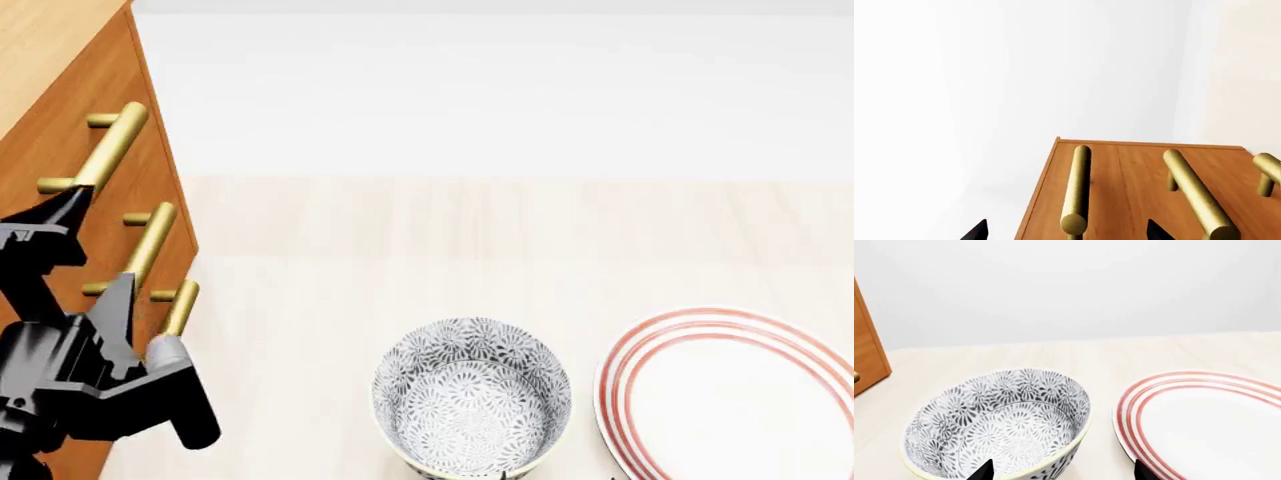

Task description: Open the top drawer of the cabinet.

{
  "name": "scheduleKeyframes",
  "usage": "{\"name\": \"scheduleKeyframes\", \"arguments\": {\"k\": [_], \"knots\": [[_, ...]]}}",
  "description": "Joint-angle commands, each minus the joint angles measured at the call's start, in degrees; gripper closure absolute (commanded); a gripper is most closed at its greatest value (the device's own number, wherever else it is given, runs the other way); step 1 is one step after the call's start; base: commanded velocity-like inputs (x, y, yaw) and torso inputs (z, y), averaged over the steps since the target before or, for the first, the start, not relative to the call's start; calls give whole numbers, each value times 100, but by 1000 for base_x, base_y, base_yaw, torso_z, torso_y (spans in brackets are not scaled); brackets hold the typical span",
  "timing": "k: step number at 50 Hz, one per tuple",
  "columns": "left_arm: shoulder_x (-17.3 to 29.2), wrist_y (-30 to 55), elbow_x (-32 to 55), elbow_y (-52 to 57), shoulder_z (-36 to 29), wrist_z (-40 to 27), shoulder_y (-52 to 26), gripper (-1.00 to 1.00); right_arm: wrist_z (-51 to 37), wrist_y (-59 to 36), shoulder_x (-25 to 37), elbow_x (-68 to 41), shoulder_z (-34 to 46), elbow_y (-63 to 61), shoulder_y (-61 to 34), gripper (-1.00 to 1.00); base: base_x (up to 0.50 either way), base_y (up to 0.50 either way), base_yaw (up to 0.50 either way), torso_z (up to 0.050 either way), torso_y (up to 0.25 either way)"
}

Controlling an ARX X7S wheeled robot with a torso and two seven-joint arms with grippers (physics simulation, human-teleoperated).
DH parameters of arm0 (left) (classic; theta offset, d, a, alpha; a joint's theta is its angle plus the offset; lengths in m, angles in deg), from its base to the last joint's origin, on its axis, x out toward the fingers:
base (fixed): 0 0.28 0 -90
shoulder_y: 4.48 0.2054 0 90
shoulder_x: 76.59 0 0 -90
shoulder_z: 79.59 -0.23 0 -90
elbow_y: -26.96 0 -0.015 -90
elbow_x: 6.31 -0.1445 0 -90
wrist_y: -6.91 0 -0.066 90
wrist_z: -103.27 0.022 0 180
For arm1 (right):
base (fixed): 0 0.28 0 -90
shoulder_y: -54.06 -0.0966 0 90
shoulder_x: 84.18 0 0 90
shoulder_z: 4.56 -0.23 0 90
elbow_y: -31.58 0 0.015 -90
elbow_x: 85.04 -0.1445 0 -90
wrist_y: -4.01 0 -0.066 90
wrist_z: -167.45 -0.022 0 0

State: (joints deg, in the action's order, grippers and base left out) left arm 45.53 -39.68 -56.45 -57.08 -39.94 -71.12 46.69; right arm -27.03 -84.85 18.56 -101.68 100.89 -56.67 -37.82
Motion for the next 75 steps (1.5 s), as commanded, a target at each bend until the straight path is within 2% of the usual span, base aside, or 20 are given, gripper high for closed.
{"name": "scheduleKeyframes", "arguments": {"k": [1, 26, 50, 75], "knots": [[-21, 21, -19, 34, 241, 360, -195, -100, 105, -5, -100, 77, -118, 2, -8, -100, 0, 0, 0, 0, 0], [-121, -167, 328, -337, 417, 701, -817, -100, 68, 22, -60, 16, -56, 39, -8, -100, 0, 0, 0, 0, 0], [-466, -732, 730, -1562, 434, 271, -1157, -100, 21, 23, -18, -44, -8, 33, -21, -100, 0, 0, 0, 0, 0], [-665, -1051, 926, -2351, 384, 92, -1345, -100, -18, 7, 20, -114, 46, 29, -30, -100, 0, 0, 0, 0, 0]]}}
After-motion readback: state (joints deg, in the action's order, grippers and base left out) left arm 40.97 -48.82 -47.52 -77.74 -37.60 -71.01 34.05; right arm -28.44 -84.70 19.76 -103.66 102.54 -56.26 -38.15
